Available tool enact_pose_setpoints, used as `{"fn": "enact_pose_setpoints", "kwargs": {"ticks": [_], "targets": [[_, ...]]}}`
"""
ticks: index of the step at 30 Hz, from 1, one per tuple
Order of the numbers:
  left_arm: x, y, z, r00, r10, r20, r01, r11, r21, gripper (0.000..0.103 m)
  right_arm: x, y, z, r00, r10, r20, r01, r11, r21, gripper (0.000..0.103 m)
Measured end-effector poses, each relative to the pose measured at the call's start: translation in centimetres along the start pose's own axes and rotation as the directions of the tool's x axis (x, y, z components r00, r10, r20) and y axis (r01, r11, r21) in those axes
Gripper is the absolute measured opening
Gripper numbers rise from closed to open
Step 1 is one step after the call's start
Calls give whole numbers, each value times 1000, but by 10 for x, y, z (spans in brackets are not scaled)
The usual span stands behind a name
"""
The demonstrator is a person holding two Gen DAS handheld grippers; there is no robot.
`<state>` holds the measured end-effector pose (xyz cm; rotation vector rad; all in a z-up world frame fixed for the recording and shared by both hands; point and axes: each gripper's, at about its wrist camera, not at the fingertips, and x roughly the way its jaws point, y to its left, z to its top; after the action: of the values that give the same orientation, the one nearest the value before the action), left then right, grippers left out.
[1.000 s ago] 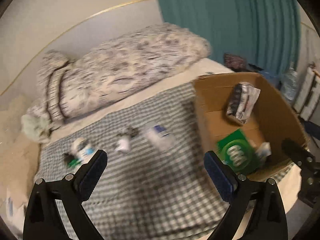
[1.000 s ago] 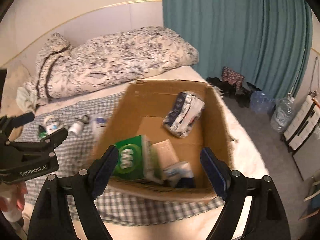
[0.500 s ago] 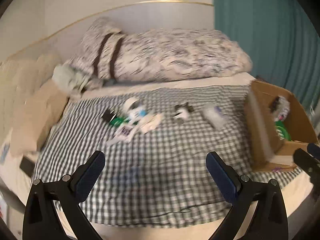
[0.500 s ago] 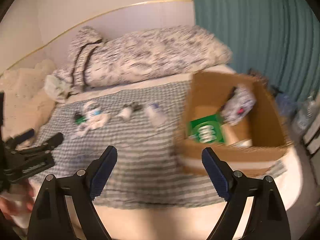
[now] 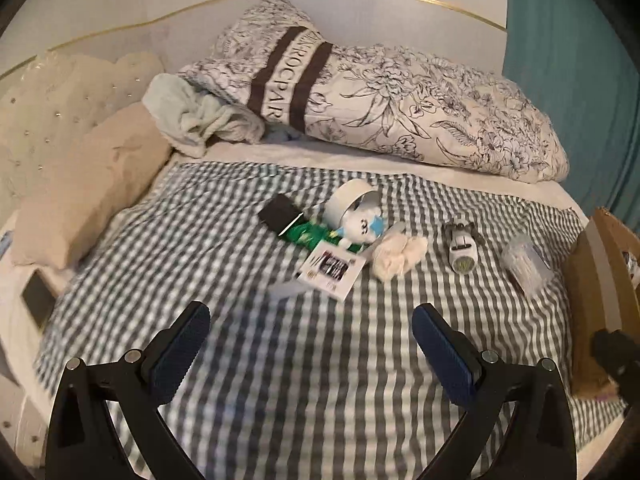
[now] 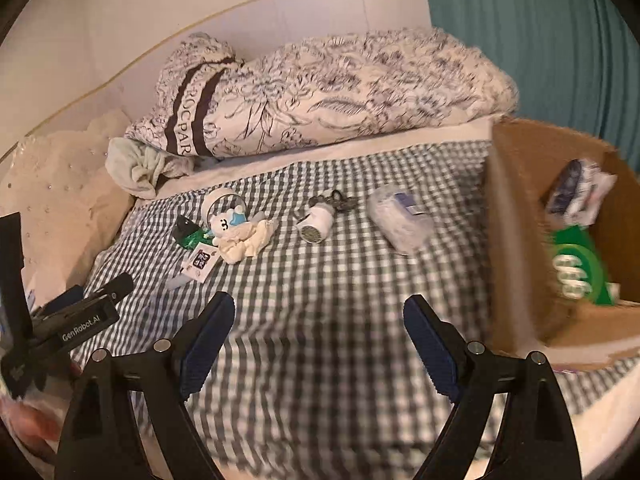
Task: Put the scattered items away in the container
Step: 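Return both grippers over the remaining items on the sheet, then grasp the white snack packet with left gripper while right grasps the white tissue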
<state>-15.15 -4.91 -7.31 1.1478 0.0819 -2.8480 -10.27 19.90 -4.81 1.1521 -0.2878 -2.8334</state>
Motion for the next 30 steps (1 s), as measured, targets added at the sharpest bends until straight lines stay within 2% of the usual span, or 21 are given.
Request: {"fn": "enact_pose_setpoints", "kwargs": {"ticks": [4, 8, 10, 14, 16, 19, 23, 30], "targets": [[43, -1, -8, 999, 37, 8, -38, 998, 56, 103, 42, 11, 2, 1000, 18, -25, -18, 1000, -1, 87], [79, 8, -24, 994, 36, -107, -29, 997, 66, 103, 73, 14, -7, 999, 7, -38, -9, 999, -52, 87], [87, 8, -21, 994, 37, -107, -29, 997, 76, 103, 90, 13, -12, 998, -2, -70, -2, 999, -47, 87], [94, 0, -17, 995, -28, -92, 39, 992, 120, 103, 106, 9, -19, 994, 11, -111, -11, 1000, 0, 87], [105, -5, -14, 994, -33, -105, 47, 990, 133, 103, 107, 9, -22, 993, 9, -115, -10, 1000, -7, 87], [128, -14, -9, 992, 51, -115, -29, 983, 184, 103, 108, 10, -23, 993, -7, -114, 4, 1000, -23, 87], [152, -13, -7, 979, 155, -136, -129, 974, 185, 103, 110, 4, -19, 994, -17, -112, 15, 1000, -21, 87], [165, -13, 0, 980, 152, -129, -129, 977, 170, 103, 121, -17, -7, 993, -38, -111, 39, 999, 10, 87]]}}
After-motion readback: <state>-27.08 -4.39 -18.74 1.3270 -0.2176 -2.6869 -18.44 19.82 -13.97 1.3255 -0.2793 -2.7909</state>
